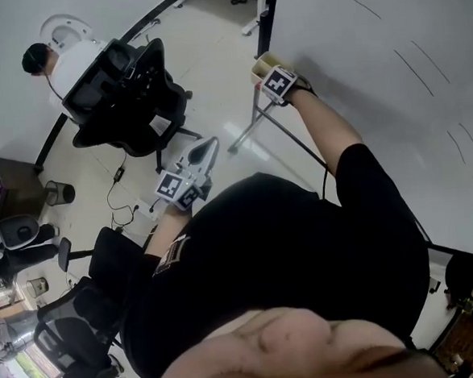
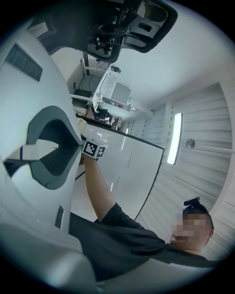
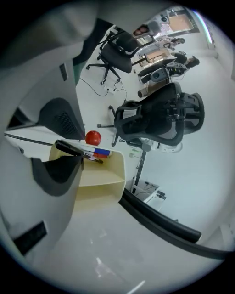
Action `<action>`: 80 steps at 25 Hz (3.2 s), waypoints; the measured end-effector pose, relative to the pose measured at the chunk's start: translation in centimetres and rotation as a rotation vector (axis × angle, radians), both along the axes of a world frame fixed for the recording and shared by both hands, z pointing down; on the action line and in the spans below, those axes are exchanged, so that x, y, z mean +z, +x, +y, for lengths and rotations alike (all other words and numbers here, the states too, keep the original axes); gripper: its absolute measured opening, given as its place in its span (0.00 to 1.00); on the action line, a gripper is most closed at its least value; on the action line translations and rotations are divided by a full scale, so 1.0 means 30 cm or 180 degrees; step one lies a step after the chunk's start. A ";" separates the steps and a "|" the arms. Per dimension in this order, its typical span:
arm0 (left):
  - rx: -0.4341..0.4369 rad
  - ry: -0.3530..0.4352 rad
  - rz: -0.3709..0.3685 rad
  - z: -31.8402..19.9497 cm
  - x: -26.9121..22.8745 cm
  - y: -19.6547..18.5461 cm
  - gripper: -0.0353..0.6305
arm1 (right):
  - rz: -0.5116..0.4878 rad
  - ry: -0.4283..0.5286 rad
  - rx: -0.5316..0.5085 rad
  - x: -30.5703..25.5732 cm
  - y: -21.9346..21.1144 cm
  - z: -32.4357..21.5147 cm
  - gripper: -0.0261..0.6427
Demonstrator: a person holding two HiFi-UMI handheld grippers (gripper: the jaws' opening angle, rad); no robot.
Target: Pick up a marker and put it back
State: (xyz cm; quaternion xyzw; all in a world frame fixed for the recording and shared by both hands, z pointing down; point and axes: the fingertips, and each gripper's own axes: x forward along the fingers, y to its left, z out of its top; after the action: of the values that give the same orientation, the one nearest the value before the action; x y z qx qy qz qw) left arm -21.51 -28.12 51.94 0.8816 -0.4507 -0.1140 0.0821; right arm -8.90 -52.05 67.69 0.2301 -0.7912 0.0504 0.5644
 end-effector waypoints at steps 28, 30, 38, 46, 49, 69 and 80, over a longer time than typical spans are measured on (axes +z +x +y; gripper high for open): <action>0.0096 0.0256 0.0198 -0.132 -0.140 -0.014 0.04 | -0.2752 0.0285 0.0236 -0.619 0.171 0.142 0.11; 0.0043 0.0311 0.0264 -0.142 -0.187 -0.044 0.04 | -0.3428 0.0361 0.0162 -0.776 0.209 0.230 0.11; 0.0103 0.0424 0.0477 -0.144 -0.339 -0.093 0.04 | -0.4619 0.0523 0.0094 -1.022 0.366 0.432 0.11; 0.0264 0.0570 0.0302 -0.110 -0.375 -0.024 0.04 | -0.4585 0.0611 -0.0058 -1.032 0.365 0.501 0.11; 0.0176 0.0577 0.0286 -0.104 -0.382 -0.036 0.04 | -0.4577 0.0605 -0.0073 -1.032 0.368 0.508 0.11; 0.0131 0.0465 0.0231 -0.043 -0.291 -0.038 0.04 | -0.0711 0.0826 0.0242 -0.395 0.306 0.048 0.11; 0.0088 0.0387 0.0218 -0.018 -0.265 -0.087 0.04 | 0.0193 0.0135 0.0265 -0.174 0.192 -0.047 0.12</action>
State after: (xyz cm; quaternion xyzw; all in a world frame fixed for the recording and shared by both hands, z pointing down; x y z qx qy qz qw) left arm -24.12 -28.64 44.00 0.8866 -0.4277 -0.1701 0.0453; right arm -3.13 -53.46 62.48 0.2762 -0.7643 0.0501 0.5805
